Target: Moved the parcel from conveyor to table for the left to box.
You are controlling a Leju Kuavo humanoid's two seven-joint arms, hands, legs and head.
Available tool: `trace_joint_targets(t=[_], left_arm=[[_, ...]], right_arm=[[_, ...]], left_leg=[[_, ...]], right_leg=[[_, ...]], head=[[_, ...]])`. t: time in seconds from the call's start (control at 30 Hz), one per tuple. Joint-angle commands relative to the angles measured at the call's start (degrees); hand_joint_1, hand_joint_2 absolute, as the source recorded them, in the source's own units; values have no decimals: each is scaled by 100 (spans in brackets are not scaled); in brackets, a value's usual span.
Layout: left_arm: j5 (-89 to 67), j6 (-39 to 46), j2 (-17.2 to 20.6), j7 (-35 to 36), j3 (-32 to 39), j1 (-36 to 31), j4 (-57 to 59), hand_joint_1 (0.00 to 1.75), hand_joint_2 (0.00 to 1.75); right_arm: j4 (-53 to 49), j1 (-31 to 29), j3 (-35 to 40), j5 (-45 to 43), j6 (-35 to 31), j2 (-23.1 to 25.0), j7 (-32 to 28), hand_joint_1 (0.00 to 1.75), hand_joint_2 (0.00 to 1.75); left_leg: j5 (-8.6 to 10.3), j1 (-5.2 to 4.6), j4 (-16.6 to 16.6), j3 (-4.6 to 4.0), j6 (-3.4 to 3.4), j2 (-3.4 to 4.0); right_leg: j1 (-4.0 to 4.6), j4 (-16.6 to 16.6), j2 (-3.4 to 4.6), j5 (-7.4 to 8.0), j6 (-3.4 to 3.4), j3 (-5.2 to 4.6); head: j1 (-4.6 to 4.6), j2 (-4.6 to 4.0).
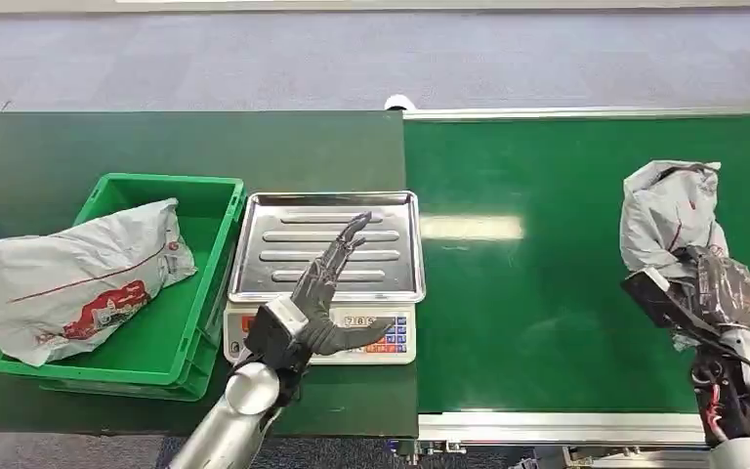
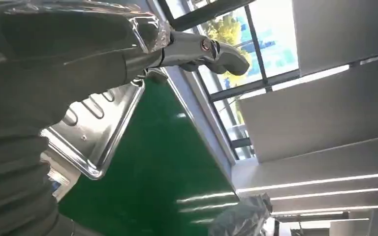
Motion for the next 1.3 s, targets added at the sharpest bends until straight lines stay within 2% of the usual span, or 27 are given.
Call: trace_joint_targets(t=[0.03,0.07,0.13,0.17,0.23,0.27,0.33,0.43,0.47,0.63,0.87,0.9,0.93,1.1,1.2,1.23,1.27,1.3], left_arm=[[-278,582,72,35,134,-9,-2,0,175],[-276,574,80,35,149,4,-17,0,175],[-280,546,105,37,204,35,-26,0,175],[-279,544,112,33,214,40,-25,0,175],[-287,529,127,-1,262,69,-54,0,175],[-287,527,131,-3,269,76,-63,0,175],[-355,501,156,-20,284,117,-119,0,175],[-427,448,141,6,314,72,-64,0,175],[-429,443,136,7,319,62,-55,0,175],[-492,304,64,15,340,11,-51,0,175],[-473,197,25,7,359,-5,-25,0,175],[-471,195,21,7,355,-11,13,0,175],[-480,175,30,3,331,1,24,0,175],[-489,164,38,0,316,22,11,0,175],[-489,158,34,0,316,30,-3,0,175],[-489,156,31,0,315,31,-9,0,175],[-502,126,34,11,296,31,-20,0,175],[-504,99,25,24,281,35,-26,0,175]], right_arm=[[-2177,470,1256,255,-284,401,-39,175,175],[-2230,428,1367,258,-271,419,31,175,175],[-2265,159,2129,458,-57,313,-83,175,175],[-2263,106,2181,502,-52,356,-9,175,175],[-2151,-208,2933,965,63,320,-22,175,175],[-2130,-250,2990,1033,70,387,66,175,175],[-1929,-592,3722,1220,396,404,26,173,175],[-1618,-992,4454,1290,897,555,47,175,175],[-1590,-1017,4498,1280,891,573,88,175,175],[-1055,-1501,5473,1277,1421,688,-151,175,175],[-992,-1760,6099,1151,1361,998,-257,175,175],[-1015,-1795,6163,1114,1367,1032,-217,169,175],[-1062,-1832,6263,904,1351,1079,-211,155,175],[-1133,-1873,6361,788,1399,1092,-197,152,175],[-1029,-2067,6530,743,1545,1326,-195,157,175],[-924,-2138,6596,738,1635,1445,-189,162,175],[-773,-2191,6661,671,1700,1579,-124,175,175],[-687,-2202,6692,649,1694,1656,-75,173,175]], left_leg=[[-5,3,-7,12,-5,44],[-5,0,-4,9,-4,45],[-1,-2,-4,4,-2,32],[-2,-1,-6,9,-3,43],[-3,-2,-1,3,-1,43],[-6,-2,-3,9,-2,60],[-9,-1,-4,15,-2,87],[-3,-2,-3,10,-2,51],[-8,-3,-3,16,-3,78],[-2,-1,-2,9,-1,40],[-3,1,-3,13,-3,48],[-2,1,-5,16,-4,49],[-1,0,-1,6,-2,32],[-1,1,-2,9,-2,35],[0,2,-3,8,-2,29],[0,-1,-2,7,-2,32],[-4,-1,-2,11,-3,53],[-3,0,-2,9,-2,45]], right_leg=[[4,-5,36,8,-10,-1],[1,-1,37,7,-9,-7],[0,0,25,5,-6,-8],[1,-2,31,7,-8,-6],[0,3,35,7,-5,-12],[0,2,49,9,-8,-10],[1,1,73,13,-10,-12],[0,4,44,7,-6,-10],[0,5,69,11,-9,-12],[0,4,34,5,-5,-7],[3,2,39,6,-8,-5],[4,0,38,6,-11,-1],[2,4,27,4,-5,-8],[3,2,28,4,-7,-5],[4,0,22,4,-7,-3],[0,4,27,4,-6,-8],[1,5,45,6,-9,-10],[2,4,39,5,-8,-8]], head=[[-2,0],[-2,0],[-2,0],[-2,-2],[0,0],[-2,0],[-2,0],[0,0],[-2,0],[-2,-2],[-2,0],[2,0],[0,0],[2,0],[0,0],[0,0],[2,0],[2,0]])
